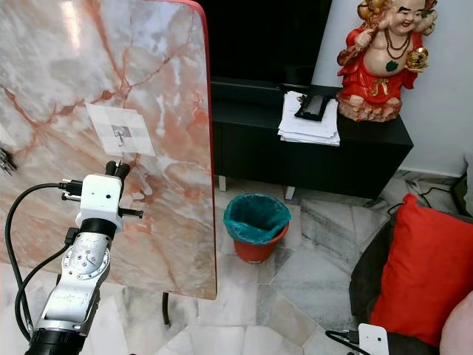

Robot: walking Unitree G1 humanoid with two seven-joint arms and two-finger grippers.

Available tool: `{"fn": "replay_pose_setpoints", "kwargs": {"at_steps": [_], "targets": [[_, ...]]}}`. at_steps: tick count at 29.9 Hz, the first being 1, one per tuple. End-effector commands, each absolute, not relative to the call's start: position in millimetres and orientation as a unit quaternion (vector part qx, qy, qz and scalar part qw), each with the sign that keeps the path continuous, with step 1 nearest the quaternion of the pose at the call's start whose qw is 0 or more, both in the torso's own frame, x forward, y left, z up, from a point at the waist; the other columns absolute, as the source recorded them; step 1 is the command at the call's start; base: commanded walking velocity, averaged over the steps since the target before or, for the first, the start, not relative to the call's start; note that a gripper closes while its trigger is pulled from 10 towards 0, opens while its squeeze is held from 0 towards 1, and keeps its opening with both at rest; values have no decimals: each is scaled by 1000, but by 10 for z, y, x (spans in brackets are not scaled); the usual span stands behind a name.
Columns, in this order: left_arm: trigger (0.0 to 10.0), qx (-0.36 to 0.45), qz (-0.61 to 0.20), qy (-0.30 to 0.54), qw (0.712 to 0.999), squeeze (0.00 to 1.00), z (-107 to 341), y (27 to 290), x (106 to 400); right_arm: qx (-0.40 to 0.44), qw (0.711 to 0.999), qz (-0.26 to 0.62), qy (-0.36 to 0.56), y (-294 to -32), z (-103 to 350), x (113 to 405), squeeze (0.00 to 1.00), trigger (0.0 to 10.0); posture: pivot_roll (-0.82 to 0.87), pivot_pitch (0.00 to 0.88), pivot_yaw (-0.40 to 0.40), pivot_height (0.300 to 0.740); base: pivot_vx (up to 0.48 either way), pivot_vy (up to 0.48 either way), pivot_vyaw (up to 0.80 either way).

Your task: Hang keys on a hook

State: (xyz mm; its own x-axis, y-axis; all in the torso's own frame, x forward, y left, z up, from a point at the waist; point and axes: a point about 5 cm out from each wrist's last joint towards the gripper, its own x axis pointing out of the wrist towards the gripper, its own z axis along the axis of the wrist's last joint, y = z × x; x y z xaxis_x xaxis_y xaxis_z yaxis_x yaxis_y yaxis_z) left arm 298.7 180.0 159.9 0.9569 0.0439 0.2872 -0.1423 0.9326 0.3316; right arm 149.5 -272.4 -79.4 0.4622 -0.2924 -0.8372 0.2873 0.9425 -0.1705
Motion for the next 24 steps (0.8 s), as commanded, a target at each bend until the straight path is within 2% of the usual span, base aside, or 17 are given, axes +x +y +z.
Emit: {"fn": "replay_pose_setpoints", "kwargs": {"at_steps": [1, 10, 24], "targets": [[10000, 167, 30, -176, 970, 0, 1730, 1730, 2976, -4, 853, -175, 492, -2781, -792, 1448, 0, 10000, 47, 50, -56, 740, 0, 0, 0], [10000, 167, 8, -209, 964, 0, 1842, 1651, 2964, -4, 851, -178, 493, -2812, -789, 1424, 0, 10000, 48, 49, -55, 740, 0, 0, 0], [10000, 176, 40, -232, 956, 0, 1955, 1736, 2988, -3, 851, -180, 494, -2842, -783, 1409, 0, 10000, 47, 48, -55, 740, 0, 0, 0]]}}
